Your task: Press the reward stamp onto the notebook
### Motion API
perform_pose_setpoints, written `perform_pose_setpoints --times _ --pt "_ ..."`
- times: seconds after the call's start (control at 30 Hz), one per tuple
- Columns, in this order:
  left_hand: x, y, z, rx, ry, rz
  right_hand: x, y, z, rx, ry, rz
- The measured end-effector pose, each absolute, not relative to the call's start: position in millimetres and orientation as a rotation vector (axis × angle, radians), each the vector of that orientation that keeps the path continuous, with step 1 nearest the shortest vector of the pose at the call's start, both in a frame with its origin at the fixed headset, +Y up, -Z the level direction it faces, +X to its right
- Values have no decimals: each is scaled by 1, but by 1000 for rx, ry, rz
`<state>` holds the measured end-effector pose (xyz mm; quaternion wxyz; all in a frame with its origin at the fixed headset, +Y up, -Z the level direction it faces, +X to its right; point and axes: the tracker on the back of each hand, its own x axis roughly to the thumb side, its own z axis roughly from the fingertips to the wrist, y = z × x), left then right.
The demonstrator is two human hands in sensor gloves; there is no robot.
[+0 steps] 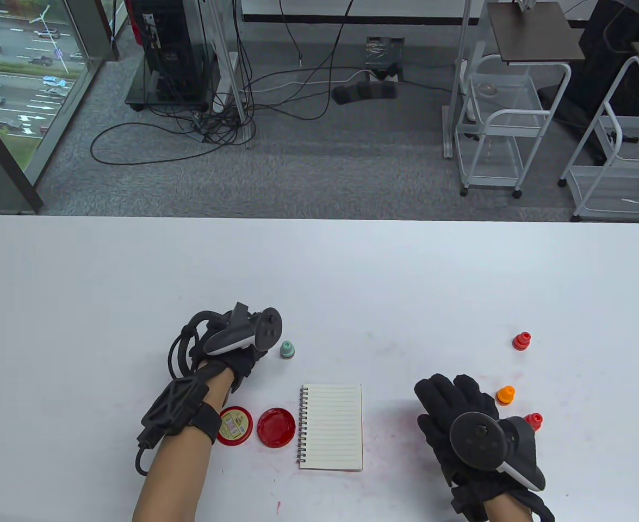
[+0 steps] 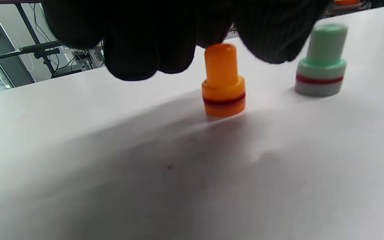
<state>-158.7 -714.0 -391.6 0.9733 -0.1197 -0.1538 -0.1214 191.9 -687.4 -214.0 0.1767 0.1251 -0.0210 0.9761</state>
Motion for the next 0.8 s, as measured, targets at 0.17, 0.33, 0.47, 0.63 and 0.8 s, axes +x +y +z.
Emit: perform_pose_setpoints --times 0.17,0.33,0.47,0.63,0.8 --pt "-160 -724 -396 -241 -292 -230 192 -690 -216 355 -33 2767" --pt "-162 -725 -395 -202 -328 -225 193 -691 -216 342 -18 2767" --pt "-165 -715 -385 -115 -363 -160 194 -693 -216 337 1 2765" --pt "-167 -701 -354 -114 -353 66 189 -693 -216 370 6 2769" --pt "-167 -692 -316 -68 -371 147 181 -694 -214 410 19 2778"
